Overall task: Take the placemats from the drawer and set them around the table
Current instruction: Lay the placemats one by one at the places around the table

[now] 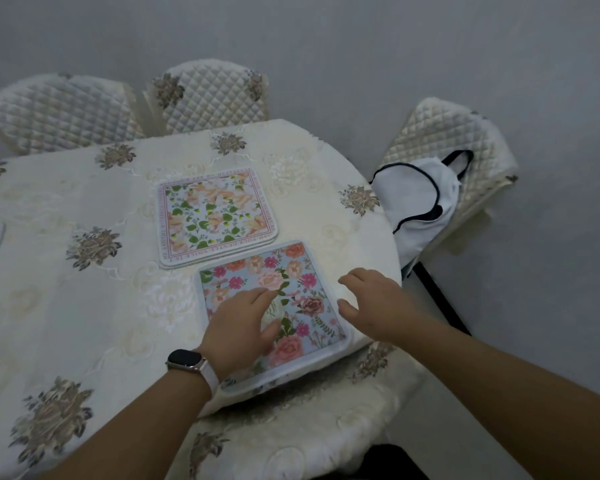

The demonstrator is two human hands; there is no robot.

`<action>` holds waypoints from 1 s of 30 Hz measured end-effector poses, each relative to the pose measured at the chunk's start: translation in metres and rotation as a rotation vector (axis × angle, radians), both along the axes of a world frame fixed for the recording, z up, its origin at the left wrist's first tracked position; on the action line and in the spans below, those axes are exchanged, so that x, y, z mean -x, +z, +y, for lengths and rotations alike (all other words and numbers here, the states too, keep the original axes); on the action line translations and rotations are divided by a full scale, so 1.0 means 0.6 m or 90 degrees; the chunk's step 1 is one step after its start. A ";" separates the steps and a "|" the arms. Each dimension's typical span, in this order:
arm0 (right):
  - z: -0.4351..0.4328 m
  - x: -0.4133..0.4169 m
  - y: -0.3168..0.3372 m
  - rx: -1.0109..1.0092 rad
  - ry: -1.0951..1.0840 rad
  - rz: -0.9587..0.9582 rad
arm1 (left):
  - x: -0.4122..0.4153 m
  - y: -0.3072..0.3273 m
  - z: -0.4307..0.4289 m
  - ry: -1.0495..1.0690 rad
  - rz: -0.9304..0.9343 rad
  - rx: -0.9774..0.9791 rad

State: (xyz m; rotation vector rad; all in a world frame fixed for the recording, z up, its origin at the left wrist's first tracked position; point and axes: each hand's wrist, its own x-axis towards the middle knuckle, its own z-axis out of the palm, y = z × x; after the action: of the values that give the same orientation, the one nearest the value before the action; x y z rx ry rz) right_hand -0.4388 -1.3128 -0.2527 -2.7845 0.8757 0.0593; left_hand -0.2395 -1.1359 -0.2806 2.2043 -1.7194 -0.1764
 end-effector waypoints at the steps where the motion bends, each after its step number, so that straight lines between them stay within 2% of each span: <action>1: -0.006 0.011 0.005 0.003 -0.003 -0.010 | 0.013 0.008 -0.008 0.000 -0.005 0.006; 9: -0.078 0.115 0.026 0.017 0.002 -0.040 | 0.133 0.067 -0.094 0.009 -0.060 0.003; 13: -0.142 0.218 0.036 0.031 0.011 -0.042 | 0.230 0.088 -0.165 0.034 -0.074 -0.015; 21: -0.282 0.432 0.048 0.016 0.014 -0.044 | 0.432 0.114 -0.327 -0.012 -0.141 -0.040; 30: -0.388 0.490 0.058 -0.021 -0.016 -0.058 | 0.484 0.101 -0.434 0.003 -0.130 -0.057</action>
State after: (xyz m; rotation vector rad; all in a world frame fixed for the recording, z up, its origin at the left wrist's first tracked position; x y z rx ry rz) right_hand -0.7325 -1.5456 -0.2180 -2.7208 0.8799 -0.0553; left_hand -0.5296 -1.3963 -0.2197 2.3619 -1.8436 -0.0283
